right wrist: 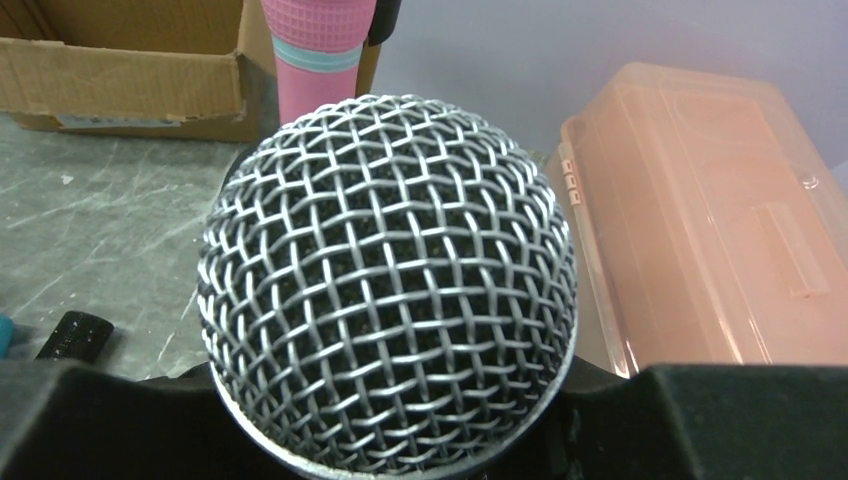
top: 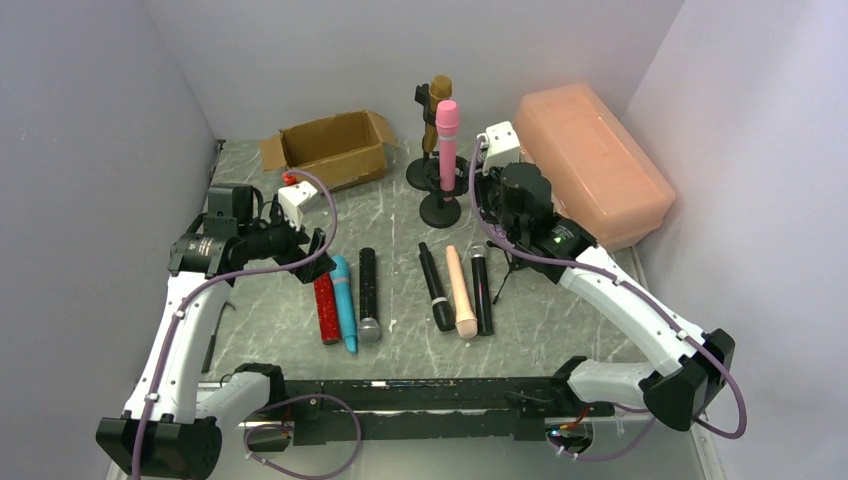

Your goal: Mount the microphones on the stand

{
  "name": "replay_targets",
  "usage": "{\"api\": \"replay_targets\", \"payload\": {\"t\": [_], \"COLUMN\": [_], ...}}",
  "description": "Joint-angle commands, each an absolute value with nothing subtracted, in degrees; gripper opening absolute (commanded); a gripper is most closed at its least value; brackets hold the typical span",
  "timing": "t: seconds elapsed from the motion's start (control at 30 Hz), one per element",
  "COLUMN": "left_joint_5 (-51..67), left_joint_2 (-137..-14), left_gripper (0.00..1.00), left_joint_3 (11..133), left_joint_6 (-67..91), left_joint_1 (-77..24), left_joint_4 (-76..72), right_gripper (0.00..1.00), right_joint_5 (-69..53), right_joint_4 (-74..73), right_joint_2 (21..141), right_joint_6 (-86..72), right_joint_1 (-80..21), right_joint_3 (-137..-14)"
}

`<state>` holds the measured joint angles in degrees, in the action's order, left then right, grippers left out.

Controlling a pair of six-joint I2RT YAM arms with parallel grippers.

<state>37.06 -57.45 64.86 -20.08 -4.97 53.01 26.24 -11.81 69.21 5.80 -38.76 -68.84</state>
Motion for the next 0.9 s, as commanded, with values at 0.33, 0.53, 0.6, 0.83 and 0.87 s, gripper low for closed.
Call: {"api": "replay_targets", "payload": {"t": [0.33,0.53,0.6,0.83,0.87], "left_joint_5": [35.79,35.86,35.78,34.22,33.79], "left_joint_2": [-56.34,-56.27,-56.62,-58.08,-58.09], "left_gripper": [0.99,0.99,0.99,0.99,0.99], "left_joint_3": [63.95,64.67,65.26,66.48,66.53], "left_joint_6": [-20.89,-21.27,-21.19,-21.29,-21.35], "left_joint_1": [-5.10,-5.10,-5.10,-5.10,-5.06], "left_joint_4": [51.02,50.99,50.97,50.73,50.50], "right_gripper": [0.79,1.00,1.00,1.00,1.00], "right_joint_5": [25.71,20.53,19.90,21.74,22.81], "right_joint_4": [-12.36,-20.93,-23.73,-34.25,-35.36], "right_joint_2": [65.64,61.91,60.30,53.96,52.65], "right_joint_6": [3.65,1.25,0.23,-7.51,-8.76], "right_joint_1": [-38.32,-38.32,-38.29,-38.26,-38.24], "right_joint_3": [-64.67,-72.84,-74.90,-76.90,-75.94]}}
